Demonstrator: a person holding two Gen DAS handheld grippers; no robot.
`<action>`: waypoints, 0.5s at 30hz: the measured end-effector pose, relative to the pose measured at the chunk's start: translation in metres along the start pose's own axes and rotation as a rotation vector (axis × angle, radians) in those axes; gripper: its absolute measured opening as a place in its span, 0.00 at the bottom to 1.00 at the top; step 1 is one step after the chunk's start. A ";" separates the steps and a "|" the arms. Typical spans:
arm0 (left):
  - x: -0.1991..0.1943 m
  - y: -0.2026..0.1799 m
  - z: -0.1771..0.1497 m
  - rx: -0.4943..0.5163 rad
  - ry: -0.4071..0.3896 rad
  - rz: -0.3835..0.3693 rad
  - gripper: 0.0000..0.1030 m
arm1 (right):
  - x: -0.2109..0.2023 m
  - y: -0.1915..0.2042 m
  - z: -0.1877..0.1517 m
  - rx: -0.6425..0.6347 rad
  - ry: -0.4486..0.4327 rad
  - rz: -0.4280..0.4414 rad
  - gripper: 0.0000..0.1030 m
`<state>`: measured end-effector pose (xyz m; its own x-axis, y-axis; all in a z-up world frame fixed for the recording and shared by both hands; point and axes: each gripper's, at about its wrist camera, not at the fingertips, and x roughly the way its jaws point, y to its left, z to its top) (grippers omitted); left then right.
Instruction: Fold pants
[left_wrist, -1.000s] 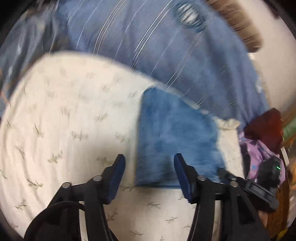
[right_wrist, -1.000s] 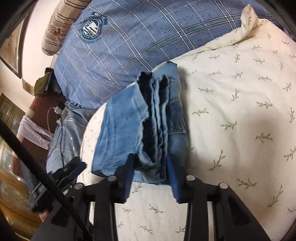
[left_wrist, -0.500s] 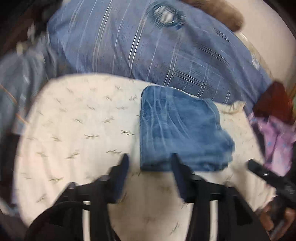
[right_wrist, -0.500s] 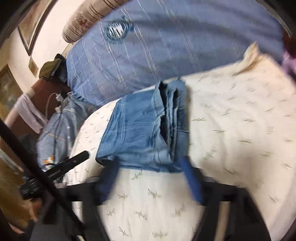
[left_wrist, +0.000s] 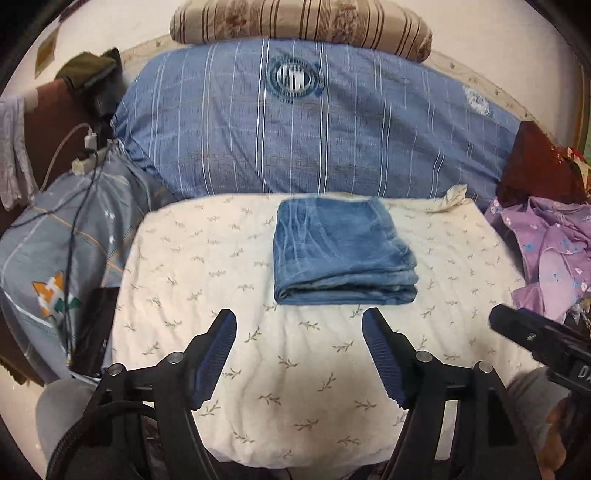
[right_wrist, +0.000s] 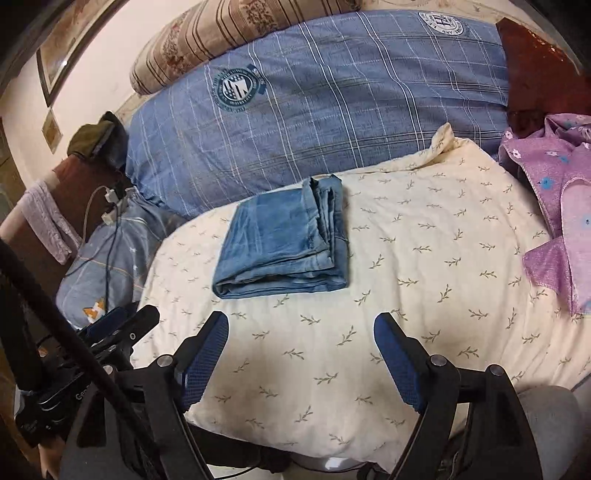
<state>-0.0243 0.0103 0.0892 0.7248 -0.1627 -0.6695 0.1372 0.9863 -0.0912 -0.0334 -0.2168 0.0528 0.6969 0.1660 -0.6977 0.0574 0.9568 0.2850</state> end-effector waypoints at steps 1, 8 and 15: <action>-0.005 0.001 -0.001 -0.004 -0.012 0.006 0.72 | -0.002 0.001 -0.001 0.000 -0.001 -0.001 0.80; -0.032 -0.007 -0.008 0.044 -0.041 -0.019 0.74 | -0.006 0.007 -0.004 -0.008 0.006 -0.004 0.80; -0.031 -0.010 -0.010 0.093 -0.046 0.106 0.74 | -0.005 0.009 -0.007 0.001 0.018 -0.013 0.80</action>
<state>-0.0549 0.0056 0.1038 0.7683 -0.0613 -0.6372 0.1191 0.9917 0.0482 -0.0407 -0.2069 0.0543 0.6828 0.1582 -0.7133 0.0672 0.9585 0.2769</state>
